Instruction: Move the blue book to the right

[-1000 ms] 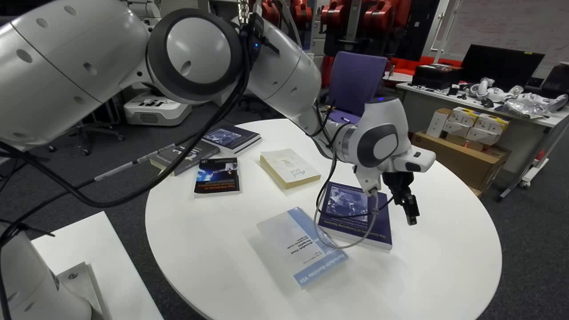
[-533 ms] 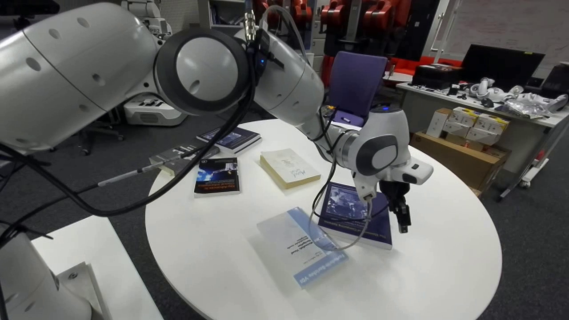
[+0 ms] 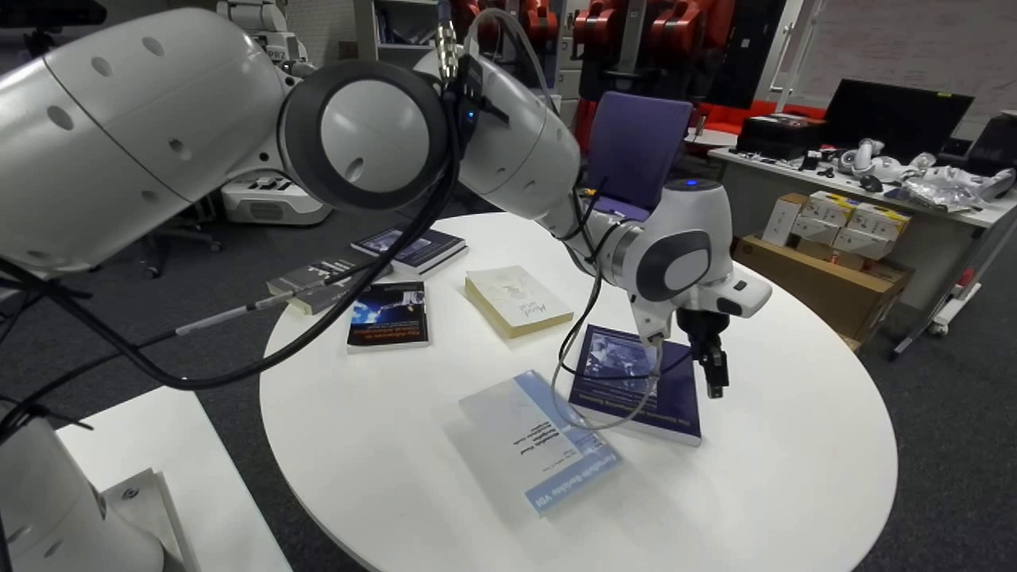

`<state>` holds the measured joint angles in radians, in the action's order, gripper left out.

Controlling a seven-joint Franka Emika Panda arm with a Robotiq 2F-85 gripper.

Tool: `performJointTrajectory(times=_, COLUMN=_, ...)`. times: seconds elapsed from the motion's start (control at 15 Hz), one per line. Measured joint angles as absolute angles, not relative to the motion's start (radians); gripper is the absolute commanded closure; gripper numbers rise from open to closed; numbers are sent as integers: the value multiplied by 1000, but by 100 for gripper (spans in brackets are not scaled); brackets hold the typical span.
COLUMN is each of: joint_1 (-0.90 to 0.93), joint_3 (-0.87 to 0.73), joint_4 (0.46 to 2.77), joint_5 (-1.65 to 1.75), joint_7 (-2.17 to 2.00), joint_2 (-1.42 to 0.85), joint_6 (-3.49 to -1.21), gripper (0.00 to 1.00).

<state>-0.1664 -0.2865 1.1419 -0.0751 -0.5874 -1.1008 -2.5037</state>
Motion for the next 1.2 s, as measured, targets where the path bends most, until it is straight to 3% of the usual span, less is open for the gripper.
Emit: performJointTrajectory(times=1.2, joint_1=-188, joint_3=-290, joint_4=822, joint_5=-83, joint_7=-765, joint_2=-1301, joint_6=-2379, gripper=0)
